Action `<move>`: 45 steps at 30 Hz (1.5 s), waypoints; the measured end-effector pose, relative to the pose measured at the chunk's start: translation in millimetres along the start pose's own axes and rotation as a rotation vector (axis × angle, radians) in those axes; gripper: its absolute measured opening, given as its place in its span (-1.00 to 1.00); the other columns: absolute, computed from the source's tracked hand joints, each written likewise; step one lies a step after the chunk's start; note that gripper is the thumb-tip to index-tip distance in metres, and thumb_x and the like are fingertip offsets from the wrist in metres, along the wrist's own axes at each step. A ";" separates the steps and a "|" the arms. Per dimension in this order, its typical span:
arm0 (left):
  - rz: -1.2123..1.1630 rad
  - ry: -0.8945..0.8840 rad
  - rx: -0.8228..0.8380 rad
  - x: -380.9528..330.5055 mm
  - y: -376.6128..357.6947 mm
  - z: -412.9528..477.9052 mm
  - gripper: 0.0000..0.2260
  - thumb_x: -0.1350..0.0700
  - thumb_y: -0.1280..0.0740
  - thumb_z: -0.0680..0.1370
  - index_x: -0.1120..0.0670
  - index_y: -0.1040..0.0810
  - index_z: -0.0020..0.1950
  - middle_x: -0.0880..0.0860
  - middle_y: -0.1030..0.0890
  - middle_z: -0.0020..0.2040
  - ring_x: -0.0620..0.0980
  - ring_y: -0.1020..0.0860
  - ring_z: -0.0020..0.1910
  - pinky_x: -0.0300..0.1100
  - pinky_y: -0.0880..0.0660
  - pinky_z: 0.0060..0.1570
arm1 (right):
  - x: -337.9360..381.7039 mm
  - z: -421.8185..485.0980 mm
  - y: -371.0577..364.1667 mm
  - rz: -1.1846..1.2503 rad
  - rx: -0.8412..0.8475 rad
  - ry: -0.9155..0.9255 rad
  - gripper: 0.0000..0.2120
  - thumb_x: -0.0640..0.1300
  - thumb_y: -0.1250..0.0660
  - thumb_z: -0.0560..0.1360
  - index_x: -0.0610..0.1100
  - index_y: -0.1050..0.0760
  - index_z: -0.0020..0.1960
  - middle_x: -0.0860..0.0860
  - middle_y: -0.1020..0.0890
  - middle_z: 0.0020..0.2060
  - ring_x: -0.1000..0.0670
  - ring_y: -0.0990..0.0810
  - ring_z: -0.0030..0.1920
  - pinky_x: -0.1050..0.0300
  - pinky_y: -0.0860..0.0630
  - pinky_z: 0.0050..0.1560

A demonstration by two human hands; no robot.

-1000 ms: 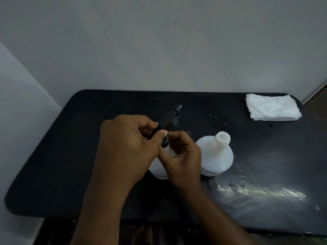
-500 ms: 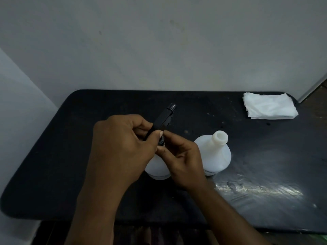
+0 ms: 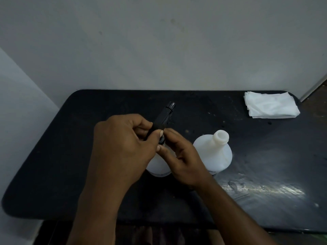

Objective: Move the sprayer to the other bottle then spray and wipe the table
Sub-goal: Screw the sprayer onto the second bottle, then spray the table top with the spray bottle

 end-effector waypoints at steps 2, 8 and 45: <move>-0.002 0.000 0.000 0.2 -0.1 0.1 -0.91 0.06 -0.53 0.36 -0.06 -0.64 -0.24 -0.24 -0.56 -0.40 -0.42 -0.56 -0.25 -0.61 -0.38 -0.38 | -0.9 -0.9 1.5 0.012 -0.046 -0.026 -0.81 -0.12 -0.35 0.53 -0.18 -0.57 0.10 0.00 -0.63 -0.06 -0.04 -0.61 0.00 -0.10 -0.55 0.03; -0.019 0.008 -0.012 1.3 -1.9 0.3 -0.91 0.08 -0.53 0.36 -0.05 -0.65 -0.26 -0.21 -0.58 -0.43 -0.37 -0.59 -0.29 -0.58 -0.42 -0.38 | 5.1 -5.1 -5.5 0.136 -0.183 -0.076 -0.70 -0.09 -0.45 0.40 0.00 -0.61 0.14 0.10 -0.71 0.02 0.08 -0.66 0.12 0.23 -0.53 0.13; -0.473 0.575 0.143 72.8 4.6 5.7 -0.88 0.19 -0.35 0.55 0.15 -0.63 -0.16 0.05 -0.70 -0.34 -0.13 -0.63 -0.46 -0.28 -0.56 -0.44 | 37.2 -16.4 13.7 -0.028 0.148 -0.600 -0.84 -0.21 -0.32 0.43 0.04 -0.58 -0.10 -0.21 -0.62 -0.20 0.09 -0.55 -0.46 0.24 -0.52 -0.43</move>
Point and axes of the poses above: each hand's wrist, its own z-axis towards the middle knuckle, its own y-axis out of the back of the hand, x = y × z, the point moved 2 cm from there along z, towards the middle knuckle
